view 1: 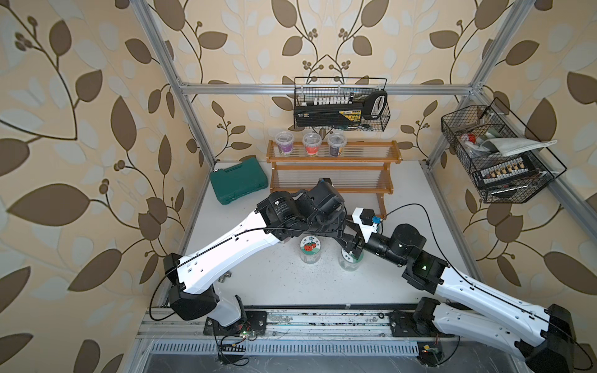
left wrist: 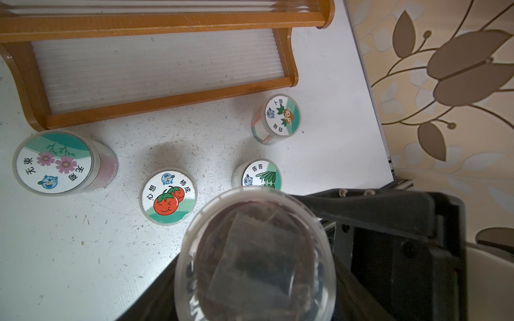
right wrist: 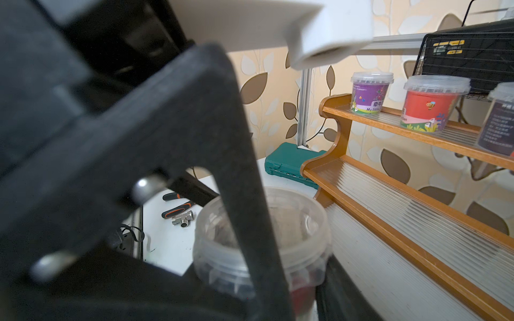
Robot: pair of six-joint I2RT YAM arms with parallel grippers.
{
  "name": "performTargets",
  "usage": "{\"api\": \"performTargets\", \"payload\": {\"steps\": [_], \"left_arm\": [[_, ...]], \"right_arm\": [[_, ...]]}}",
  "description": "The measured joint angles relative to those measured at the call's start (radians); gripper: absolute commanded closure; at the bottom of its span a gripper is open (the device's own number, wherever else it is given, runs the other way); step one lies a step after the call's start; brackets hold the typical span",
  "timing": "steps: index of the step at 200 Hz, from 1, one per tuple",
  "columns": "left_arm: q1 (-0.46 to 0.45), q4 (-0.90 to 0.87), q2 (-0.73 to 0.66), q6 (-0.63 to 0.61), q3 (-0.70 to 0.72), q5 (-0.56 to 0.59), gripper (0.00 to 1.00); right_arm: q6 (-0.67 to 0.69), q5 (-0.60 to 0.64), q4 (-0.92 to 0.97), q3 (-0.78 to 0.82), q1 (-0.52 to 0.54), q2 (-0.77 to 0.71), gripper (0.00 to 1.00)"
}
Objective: Place the seed container on the shelf
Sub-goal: Pick up the seed jar at the center of the board.
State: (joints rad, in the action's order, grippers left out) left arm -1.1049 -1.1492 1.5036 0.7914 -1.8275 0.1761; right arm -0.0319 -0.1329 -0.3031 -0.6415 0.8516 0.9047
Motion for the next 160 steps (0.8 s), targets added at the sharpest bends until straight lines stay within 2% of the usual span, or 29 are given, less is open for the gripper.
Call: {"api": "performTargets", "payload": {"steps": [25,53,103,160], "left_arm": [[0.007,0.017,-0.019,-0.006,0.012,0.013,0.09],[0.013,0.024,-0.069,-0.016,0.016,0.035,0.05],[0.02,0.025,-0.214,-0.028,0.069,0.131,0.03],[0.032,0.023,-0.365,-0.028,0.17,0.223,0.02]], "right_arm": [[0.0,-0.009,0.003,0.0,0.0,0.004,0.5],[0.001,-0.014,0.003,0.001,0.0,0.008,0.49],[0.0,0.001,-0.013,0.037,0.0,0.007,0.5],[-0.02,0.044,-0.198,0.086,-0.03,0.008,0.48]]}}
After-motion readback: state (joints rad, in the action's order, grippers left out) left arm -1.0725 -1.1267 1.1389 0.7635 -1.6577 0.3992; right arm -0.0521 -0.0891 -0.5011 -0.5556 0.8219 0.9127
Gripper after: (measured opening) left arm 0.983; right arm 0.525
